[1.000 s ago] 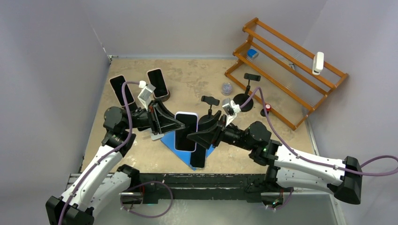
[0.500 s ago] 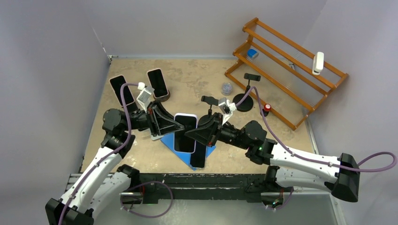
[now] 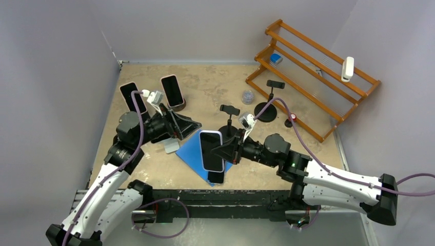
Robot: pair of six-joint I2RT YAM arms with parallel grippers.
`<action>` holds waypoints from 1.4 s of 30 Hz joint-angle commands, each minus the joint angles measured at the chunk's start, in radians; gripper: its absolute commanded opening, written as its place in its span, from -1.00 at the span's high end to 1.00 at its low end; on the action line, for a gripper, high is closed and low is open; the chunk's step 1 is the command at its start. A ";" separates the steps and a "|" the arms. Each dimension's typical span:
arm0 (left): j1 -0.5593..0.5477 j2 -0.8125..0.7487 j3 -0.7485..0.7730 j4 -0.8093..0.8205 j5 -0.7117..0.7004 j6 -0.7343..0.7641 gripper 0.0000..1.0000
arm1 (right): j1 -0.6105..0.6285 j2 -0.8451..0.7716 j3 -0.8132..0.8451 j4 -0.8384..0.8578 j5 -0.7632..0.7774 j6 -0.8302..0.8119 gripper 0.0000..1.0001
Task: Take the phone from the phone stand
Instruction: Place the phone at the center of the board.
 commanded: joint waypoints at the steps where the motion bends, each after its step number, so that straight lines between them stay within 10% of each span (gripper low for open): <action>1: 0.002 -0.033 0.028 -0.219 -0.324 0.154 -0.69 | 0.005 -0.074 -0.007 -0.152 0.083 0.038 1.00; 12: 0.002 -0.092 -0.051 -0.261 -0.470 0.221 -0.65 | -0.019 -0.058 -0.221 -0.187 0.065 0.286 1.00; 19: 0.002 -0.111 -0.047 -0.305 -0.480 0.234 -0.64 | -0.239 -0.145 -0.365 -0.152 -0.065 0.388 1.00; 42: 0.002 -0.059 -0.049 -0.310 -0.443 0.224 -0.59 | -0.481 0.085 -0.447 0.057 -0.302 0.339 1.00</action>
